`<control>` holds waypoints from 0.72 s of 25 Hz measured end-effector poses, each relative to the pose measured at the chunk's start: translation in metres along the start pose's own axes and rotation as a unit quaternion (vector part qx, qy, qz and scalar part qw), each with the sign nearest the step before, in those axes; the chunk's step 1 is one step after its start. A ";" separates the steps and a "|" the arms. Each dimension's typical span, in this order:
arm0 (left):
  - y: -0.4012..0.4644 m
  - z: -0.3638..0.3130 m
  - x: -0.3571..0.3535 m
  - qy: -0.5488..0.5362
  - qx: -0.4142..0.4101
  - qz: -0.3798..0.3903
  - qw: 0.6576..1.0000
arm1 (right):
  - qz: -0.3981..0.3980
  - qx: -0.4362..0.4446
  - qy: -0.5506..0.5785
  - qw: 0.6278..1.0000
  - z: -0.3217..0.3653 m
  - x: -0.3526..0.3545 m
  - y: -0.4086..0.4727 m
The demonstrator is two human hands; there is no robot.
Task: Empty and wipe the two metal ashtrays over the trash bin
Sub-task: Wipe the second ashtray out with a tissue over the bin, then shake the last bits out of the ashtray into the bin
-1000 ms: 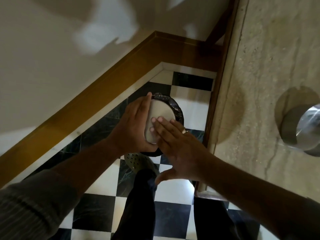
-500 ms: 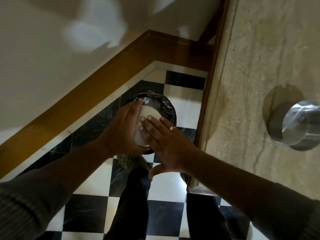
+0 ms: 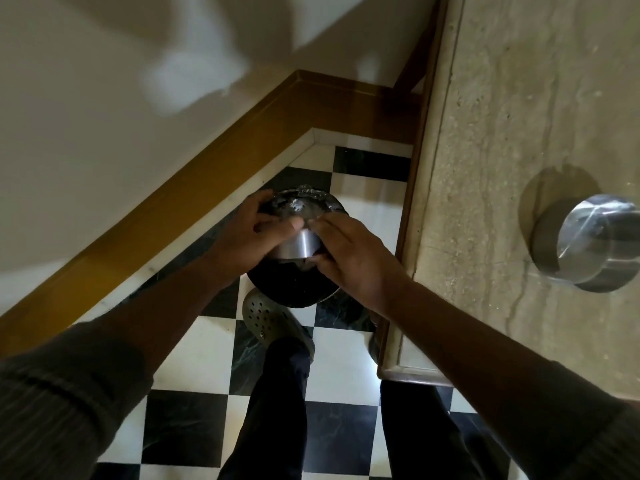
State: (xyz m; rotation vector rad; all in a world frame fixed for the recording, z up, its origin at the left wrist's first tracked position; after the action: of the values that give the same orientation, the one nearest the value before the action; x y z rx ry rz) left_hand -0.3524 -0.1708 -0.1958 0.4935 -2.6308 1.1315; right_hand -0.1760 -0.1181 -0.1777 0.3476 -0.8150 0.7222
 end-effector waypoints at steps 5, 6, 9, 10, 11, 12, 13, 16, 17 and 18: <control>-0.013 -0.001 0.024 -0.199 0.202 -0.088 0.955 | -0.036 -0.300 0.134 0.944 -0.006 -0.003 -0.003; -0.018 -0.004 0.025 -0.195 0.205 -0.090 0.955 | -0.054 -0.364 0.179 0.912 -0.006 -0.005 -0.006; -0.033 -0.021 0.021 -0.172 0.185 -0.068 0.965 | -0.085 -0.461 0.268 0.842 0.003 -0.001 -0.015; -0.037 -0.027 0.018 -0.161 0.175 -0.060 0.969 | -0.089 -0.475 0.272 0.832 0.006 0.004 -0.017; -0.041 -0.035 0.017 -0.152 0.167 -0.054 0.973 | -0.094 -0.479 0.268 0.831 0.007 0.010 -0.019; -0.044 -0.042 0.016 -0.144 0.166 -0.055 0.974 | -0.101 -0.478 0.262 0.832 0.007 0.018 -0.020; -0.049 -0.051 0.013 -0.143 0.171 -0.056 0.973 | -0.112 -0.477 0.256 0.833 0.007 0.028 -0.021; -0.061 -0.082 -0.004 -0.147 0.167 -0.061 0.973 | -0.149 -0.492 0.236 0.825 -0.002 0.064 -0.028; -0.065 -0.093 -0.012 -0.149 0.157 -0.058 0.975 | -0.162 -0.504 0.240 0.814 -0.005 0.075 -0.032; -0.069 -0.105 -0.023 -0.151 0.149 -0.052 0.976 | -0.176 -0.518 0.245 0.800 -0.011 0.087 -0.038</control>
State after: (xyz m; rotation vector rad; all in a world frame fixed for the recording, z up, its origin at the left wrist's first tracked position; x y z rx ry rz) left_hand -0.2957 -0.1331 -0.0881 0.9170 -2.6487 1.5323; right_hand -0.1027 -0.1009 -0.1192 -0.6588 -0.5160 -0.0704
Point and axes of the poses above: each hand's wrist, its own y-axis towards the middle knuckle, its own x-axis out of the back of the hand, z = x × y, the point moved 3 cm from there along y, towards the middle knuckle, and after that the axes turned 14 degrees about -z, right-handed, at the moved point
